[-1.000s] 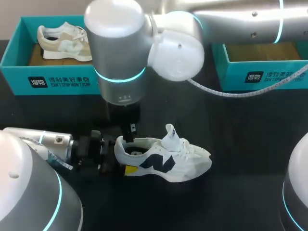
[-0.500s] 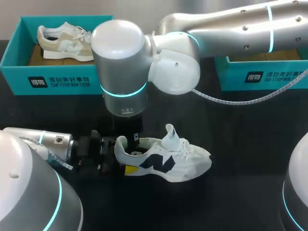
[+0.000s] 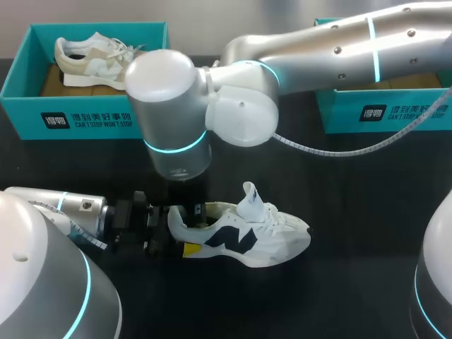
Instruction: Take the shoe out of the shoebox, open the shoe tongue, remove and reinsert the insole, then place the shoe into the shoebox
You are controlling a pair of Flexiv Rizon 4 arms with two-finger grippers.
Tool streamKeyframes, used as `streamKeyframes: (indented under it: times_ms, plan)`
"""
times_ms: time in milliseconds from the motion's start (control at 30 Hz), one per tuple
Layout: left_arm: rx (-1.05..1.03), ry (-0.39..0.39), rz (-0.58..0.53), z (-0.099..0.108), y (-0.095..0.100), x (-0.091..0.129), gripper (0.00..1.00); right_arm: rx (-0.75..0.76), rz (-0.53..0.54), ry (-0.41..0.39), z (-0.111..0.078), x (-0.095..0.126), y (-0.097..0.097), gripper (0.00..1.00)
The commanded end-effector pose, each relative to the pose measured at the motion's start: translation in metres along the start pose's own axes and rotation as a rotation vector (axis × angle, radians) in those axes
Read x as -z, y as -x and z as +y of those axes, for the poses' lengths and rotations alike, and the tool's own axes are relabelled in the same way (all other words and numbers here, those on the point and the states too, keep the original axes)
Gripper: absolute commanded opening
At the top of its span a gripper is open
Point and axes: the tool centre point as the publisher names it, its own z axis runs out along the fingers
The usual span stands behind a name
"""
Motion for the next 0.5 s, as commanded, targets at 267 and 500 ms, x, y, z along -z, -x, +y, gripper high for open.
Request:
streamKeyframes:
  times_ms: [267,500]
  plan:
    - [0.0,0.0,-0.002,0.003,0.001,0.002,0.0,-0.126,-0.005,-0.017,-0.027,-0.008,-0.003,0.0]
    - [0.0,0.0,-0.002,0.003,0.001,0.002,0.0,-0.182,-0.019,-0.031,-0.048,-0.005,-0.004,0.0]
